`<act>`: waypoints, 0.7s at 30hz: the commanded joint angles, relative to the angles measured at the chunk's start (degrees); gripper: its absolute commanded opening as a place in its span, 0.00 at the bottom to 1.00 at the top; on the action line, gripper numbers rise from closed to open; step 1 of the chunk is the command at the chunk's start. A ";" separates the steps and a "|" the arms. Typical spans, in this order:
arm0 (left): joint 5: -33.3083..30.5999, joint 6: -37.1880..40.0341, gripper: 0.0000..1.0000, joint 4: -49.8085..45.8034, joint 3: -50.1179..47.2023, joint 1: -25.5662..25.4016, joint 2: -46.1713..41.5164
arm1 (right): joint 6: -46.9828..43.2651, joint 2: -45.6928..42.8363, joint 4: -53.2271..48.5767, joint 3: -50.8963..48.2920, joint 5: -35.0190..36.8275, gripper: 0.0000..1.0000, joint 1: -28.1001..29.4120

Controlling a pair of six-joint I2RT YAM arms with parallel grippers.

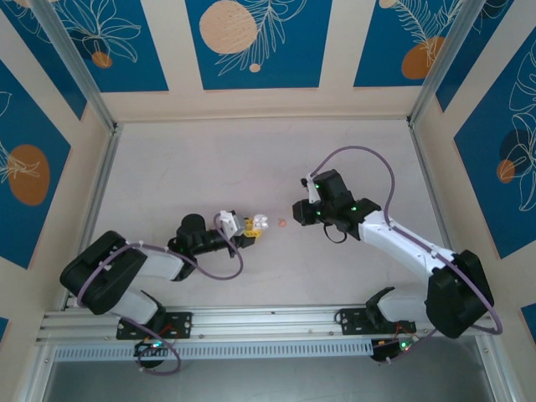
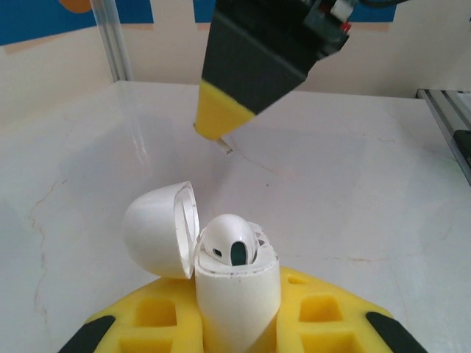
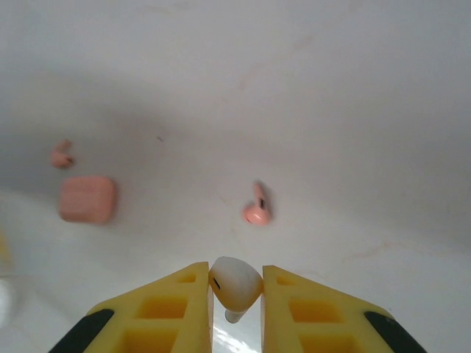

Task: Insert wireless bluetooth earbuds into charging case

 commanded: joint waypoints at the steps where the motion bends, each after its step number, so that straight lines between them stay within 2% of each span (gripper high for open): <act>1: 0.28 -0.86 0.07 6.73 2.80 -0.81 2.06 | -0.01 -3.33 5.95 -1.05 -3.95 0.20 0.44; 9: -0.78 -5.19 0.07 14.57 5.03 -0.99 7.20 | 0.73 -7.19 10.08 -1.30 -7.00 0.20 0.88; 21: -1.84 -6.86 0.07 14.62 8.57 -1.47 8.51 | 0.72 -7.33 16.20 -2.13 -7.04 0.21 3.64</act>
